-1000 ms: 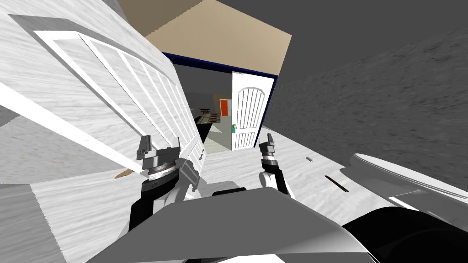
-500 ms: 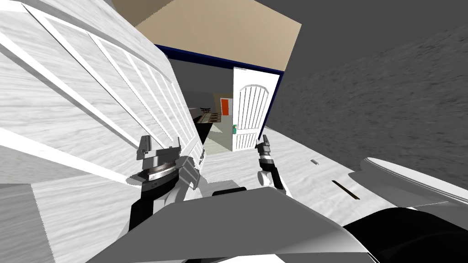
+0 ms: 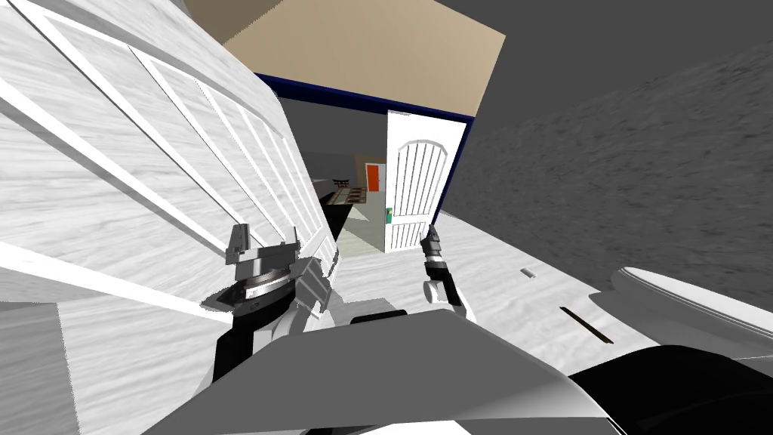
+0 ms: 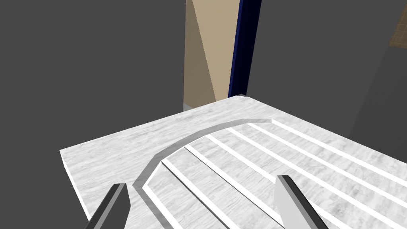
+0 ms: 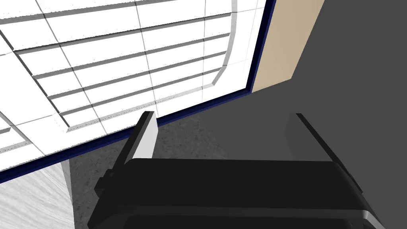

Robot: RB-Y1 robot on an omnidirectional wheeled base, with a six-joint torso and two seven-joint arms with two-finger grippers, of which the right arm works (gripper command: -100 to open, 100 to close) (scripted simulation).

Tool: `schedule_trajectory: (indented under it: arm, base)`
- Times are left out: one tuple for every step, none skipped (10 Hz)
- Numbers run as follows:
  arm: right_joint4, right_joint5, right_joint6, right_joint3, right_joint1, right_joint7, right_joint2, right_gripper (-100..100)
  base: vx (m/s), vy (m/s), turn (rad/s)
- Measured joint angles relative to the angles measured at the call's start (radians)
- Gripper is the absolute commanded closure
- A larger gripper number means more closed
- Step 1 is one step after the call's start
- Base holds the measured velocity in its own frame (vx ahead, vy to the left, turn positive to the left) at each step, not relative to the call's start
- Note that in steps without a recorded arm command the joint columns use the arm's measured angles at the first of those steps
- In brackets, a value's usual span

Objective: Pull the door open

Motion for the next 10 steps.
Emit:
schedule_trajectory:
  arm:
    - [0.016,-0.001,0.006,-0.004,-0.011,-0.003,-0.007,-100]
    - [0.042,0.002,0.006,-0.003,-0.023,-0.002,-0.009,-100]
    - [0.061,0.002,0.008,-0.005,-0.032,-0.004,-0.015,-100]
    - [0.084,0.004,0.007,-0.004,-0.04,-0.004,-0.017,-100]
    - [0.11,0.006,0.007,-0.005,-0.053,-0.003,-0.02,-100]
    - [0.14,0.006,0.009,-0.01,-0.074,-0.005,-0.026,-100]
    - [0.16,0.009,0.014,-0.009,-0.085,-0.003,-0.025,-100]
    - [0.179,0.01,0.018,-0.01,-0.094,-0.003,-0.028,-100]
    - [0.207,0.011,0.022,-0.013,-0.114,-0.003,-0.031,-100]
    - [0.233,0.012,0.026,-0.015,-0.129,-0.004,-0.034,-100]
  base:
    - [0.115,-0.015,0.03]
    - [0.09,-0.013,0.034]
    - [0.104,-0.002,0.033]
    - [0.108,0.004,0.035]
    - [0.106,-0.008,0.037]
    - [0.105,-0.006,0.029]
    - [0.095,-0.008,0.039]
    - [0.085,-0.009,0.037]
    - [0.099,-0.003,0.036]
    - [0.101,-0.009,0.034]
